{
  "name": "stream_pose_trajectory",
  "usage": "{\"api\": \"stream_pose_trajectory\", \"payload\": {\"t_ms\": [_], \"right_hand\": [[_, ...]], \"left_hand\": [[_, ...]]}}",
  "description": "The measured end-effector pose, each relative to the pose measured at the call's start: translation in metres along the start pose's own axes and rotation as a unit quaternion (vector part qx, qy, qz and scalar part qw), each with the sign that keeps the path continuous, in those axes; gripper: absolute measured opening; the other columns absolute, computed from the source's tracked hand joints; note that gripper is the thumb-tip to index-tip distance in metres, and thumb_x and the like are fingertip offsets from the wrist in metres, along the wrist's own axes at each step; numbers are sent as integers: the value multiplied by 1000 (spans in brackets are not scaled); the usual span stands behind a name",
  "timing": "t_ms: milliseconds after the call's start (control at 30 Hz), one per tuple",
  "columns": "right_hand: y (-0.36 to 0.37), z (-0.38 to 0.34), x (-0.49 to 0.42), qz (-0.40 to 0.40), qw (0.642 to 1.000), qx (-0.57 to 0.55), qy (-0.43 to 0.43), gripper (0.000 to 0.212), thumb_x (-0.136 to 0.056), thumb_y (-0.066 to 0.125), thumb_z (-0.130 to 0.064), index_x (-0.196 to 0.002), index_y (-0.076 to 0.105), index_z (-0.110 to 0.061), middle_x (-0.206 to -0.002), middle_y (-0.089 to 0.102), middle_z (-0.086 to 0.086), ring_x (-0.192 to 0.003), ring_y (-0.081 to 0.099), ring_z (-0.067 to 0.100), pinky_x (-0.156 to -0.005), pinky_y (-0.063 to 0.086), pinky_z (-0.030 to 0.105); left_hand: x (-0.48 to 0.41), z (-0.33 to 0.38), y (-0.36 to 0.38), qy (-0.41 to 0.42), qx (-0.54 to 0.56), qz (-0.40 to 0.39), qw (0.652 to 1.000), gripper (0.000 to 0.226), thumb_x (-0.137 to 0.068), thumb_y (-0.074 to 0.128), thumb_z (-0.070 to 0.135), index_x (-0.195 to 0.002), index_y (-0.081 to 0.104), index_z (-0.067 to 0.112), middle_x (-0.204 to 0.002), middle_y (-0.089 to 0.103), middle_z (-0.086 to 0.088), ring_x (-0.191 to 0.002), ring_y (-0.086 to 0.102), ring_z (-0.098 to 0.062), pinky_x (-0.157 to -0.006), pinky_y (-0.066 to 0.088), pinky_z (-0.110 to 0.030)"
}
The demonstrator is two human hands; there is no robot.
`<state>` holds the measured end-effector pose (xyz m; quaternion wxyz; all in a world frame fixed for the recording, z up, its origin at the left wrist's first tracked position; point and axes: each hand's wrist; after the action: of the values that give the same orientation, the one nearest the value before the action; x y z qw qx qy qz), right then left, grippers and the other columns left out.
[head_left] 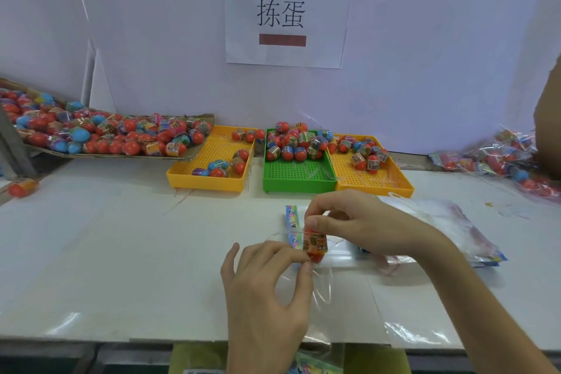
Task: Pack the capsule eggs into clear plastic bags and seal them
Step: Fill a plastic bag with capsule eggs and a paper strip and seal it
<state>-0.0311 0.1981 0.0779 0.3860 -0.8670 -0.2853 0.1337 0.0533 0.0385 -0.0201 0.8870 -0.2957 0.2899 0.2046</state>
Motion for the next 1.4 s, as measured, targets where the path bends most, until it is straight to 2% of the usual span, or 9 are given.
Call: {"api": "stream_pose_trajectory", "payload": {"t_ms": [200, 333, 500, 567, 667, 767, 1000, 1200, 1400], "right_hand": [[4, 1, 5, -9, 999, -47, 5, 20, -104, 55, -26, -95, 69, -13, -84, 70, -7, -76, 68, 16, -77, 55, 43], [6, 2, 13, -62, 992, -113, 16, 20, -94, 67, -43, -106, 66, -26, -97, 73, -4, -76, 76, 23, -70, 59, 33], [12, 4, 16, -29, 995, -92, -14, 24, -87, 79, -24, -107, 66, -26, -98, 69, -1, -75, 76, 24, -75, 61, 43], [9, 5, 18, -16, 995, -95, -17, 23, -88, 79, -21, -106, 66, -25, -97, 71, 0, -77, 75, 23, -81, 60, 46], [0, 4, 23, 10, 993, -114, -29, 21, -89, 78, -22, -105, 66, -28, -96, 73, 2, -80, 75, 22, -78, 60, 34], [-4, 4, 26, 29, 992, -121, -33, 20, -88, 76, -24, -104, 66, -30, -95, 75, 0, -81, 75, 20, -73, 56, 22], [-1, -1, 25, 31, 991, -124, -33, 22, -88, 77, -23, -105, 67, -33, -96, 74, 1, -84, 72, 25, -78, 59, 42], [0, -6, 29, -27, 990, -131, -34, 24, -91, 75, -21, -112, 67, -26, -98, 74, 3, -90, 73, 25, -84, 58, 39], [4, -6, 32, -75, 985, -147, -45, 25, -92, 73, -17, -115, 66, -16, -98, 75, 5, -90, 73, 23, -81, 52, 23]], "left_hand": [[-1, -1, -1, -9, 62, 14, 998, 6, -85, 63, 29, -79, 61, 28, -80, 61, 19, -83, 59, -1, -89, 52, -48], [-2, -2, -1, -11, 68, 33, 997, 8, -80, 70, 18, -78, 64, 21, -84, 61, 16, -86, 60, -11, -75, 49, -32], [-4, 3, -5, -48, 92, 7, 995, 13, -83, 62, 44, -85, 69, 33, -118, 66, 20, -118, 58, -6, -102, 47, -39], [-12, -7, -14, -146, 101, 15, 984, 37, -82, 51, 66, -115, 60, 53, -155, 43, 17, -147, 34, -8, -122, 24, -48], [-30, -54, -53, -302, 87, 176, 933, 65, -91, 49, 71, -148, 20, 57, -170, 2, 11, -156, 0, -11, -126, 1, -50], [-45, -85, -98, -358, 152, 315, 866, 64, -98, 53, 54, -156, 27, 44, -165, 27, 9, -149, 31, -22, -118, 29, -58], [-38, -23, -107, -200, 228, -90, 949, 24, -82, 72, 47, -105, 76, 43, -114, 75, 16, -106, 71, -7, -98, 53, -33], [-30, 13, -67, -37, 143, -116, 982, 29, -84, 66, 35, -111, 72, 46, -143, 52, 28, -128, 52, 6, -100, 41, -9], [-25, 6, -45, -55, 175, -167, 969, 16, -84, 63, 44, -99, 68, 42, -122, 64, 24, -116, 62, -1, -86, 46, -9]]}}
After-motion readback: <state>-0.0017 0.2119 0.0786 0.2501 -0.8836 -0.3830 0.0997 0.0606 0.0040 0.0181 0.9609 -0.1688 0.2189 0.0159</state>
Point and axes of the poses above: each hand's wrist, its own x-axis away from the middle knuckle, its own y-axis out of the palm, z = x × y
